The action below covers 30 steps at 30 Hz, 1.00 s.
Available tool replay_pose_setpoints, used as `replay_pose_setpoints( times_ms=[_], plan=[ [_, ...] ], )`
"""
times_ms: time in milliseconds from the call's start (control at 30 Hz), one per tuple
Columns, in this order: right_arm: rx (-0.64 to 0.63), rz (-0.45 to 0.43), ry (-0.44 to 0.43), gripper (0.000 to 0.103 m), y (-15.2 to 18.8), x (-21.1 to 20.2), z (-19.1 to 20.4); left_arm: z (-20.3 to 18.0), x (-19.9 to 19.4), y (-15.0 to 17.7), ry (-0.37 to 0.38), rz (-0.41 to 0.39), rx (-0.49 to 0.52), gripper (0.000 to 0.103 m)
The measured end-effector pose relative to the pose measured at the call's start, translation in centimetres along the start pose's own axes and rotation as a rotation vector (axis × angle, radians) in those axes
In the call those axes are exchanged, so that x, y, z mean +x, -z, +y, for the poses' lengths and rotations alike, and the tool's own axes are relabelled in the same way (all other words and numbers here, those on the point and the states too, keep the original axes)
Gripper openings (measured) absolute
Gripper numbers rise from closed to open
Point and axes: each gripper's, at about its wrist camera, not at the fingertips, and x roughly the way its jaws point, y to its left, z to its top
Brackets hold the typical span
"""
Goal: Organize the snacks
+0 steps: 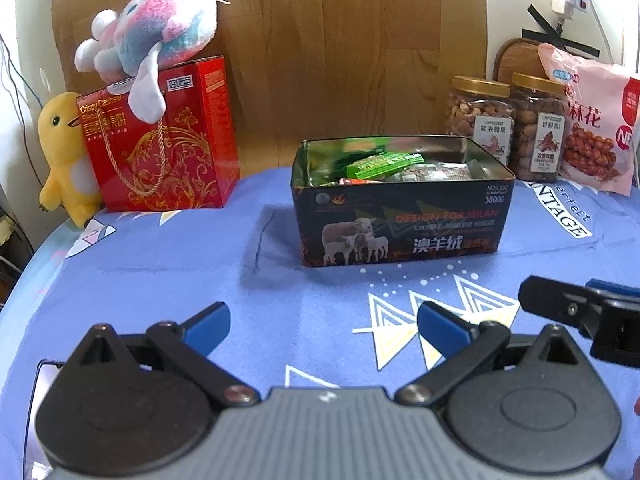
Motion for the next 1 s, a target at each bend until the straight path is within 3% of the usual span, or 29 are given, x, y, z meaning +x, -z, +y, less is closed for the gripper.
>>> replay_pose_setpoints(
  times_ms=[233, 1000],
  plan=[
    [0.005, -0.008, -0.003, 0.095, 0.12, -0.02, 0.01, 0.28, -0.30, -0.16, -0.010, -0.027, -0.017, 0.103],
    [0.001, 0.003, -0.004, 0.095, 0.20, 0.13, 0.16, 0.22, -0.18, -0.24, -0.005, 0.000, -0.020, 0.103]
  ],
)
